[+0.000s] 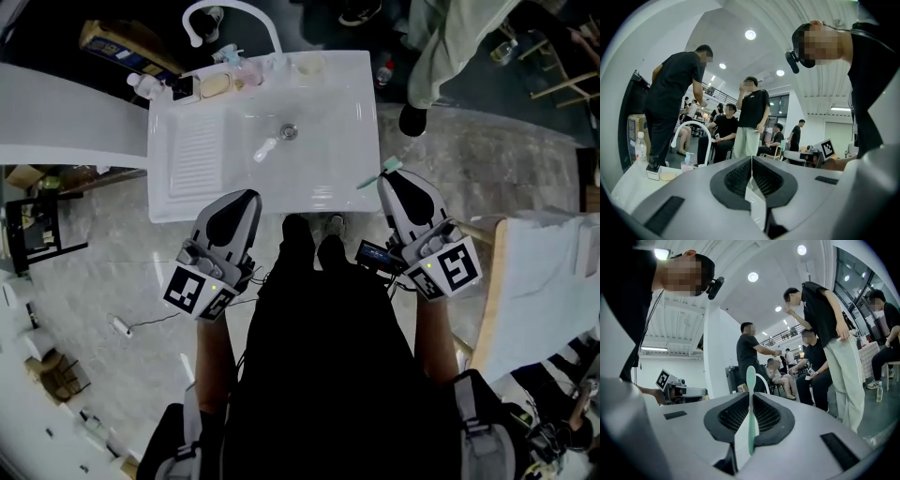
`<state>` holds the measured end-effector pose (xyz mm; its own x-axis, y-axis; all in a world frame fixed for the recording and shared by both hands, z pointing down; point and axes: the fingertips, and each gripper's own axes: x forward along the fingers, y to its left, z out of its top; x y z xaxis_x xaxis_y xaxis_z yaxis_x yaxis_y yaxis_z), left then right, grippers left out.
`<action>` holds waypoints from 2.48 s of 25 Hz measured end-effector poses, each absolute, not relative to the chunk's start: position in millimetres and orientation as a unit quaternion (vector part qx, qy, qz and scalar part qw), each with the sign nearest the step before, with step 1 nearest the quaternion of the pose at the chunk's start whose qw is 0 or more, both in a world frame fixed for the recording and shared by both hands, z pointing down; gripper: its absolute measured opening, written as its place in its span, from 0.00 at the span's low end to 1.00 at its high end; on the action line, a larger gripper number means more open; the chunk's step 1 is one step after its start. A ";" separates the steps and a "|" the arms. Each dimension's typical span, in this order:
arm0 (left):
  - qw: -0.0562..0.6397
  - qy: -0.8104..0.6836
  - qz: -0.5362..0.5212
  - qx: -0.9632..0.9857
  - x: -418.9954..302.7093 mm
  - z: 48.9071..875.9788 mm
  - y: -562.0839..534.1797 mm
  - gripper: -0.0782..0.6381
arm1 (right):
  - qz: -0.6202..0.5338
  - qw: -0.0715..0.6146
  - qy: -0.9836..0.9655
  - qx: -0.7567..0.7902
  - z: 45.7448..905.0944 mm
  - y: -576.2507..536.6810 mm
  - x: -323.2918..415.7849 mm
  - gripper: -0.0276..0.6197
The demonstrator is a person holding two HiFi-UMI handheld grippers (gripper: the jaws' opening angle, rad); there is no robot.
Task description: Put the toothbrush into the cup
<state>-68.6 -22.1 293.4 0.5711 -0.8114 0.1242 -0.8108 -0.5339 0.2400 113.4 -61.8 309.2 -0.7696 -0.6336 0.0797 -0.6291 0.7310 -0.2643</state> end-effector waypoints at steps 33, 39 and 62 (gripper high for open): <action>0.170 -0.401 -0.001 0.900 -143.4 330.3 -141.8 0.12 | -0.167 -0.021 0.906 -0.388 326.9 -167.2 24.8 0.10; 0.188 -0.395 0.016 0.899 -130.1 347.1 -165.7 0.12 | -0.179 -0.023 0.911 -0.370 341.9 -195.6 22.7 0.10; 0.204 -0.360 0.025 0.910 -81.8 405.3 -248.7 0.12 | -0.177 0.029 0.918 -0.353 378.7 -327.2 -1.7 0.10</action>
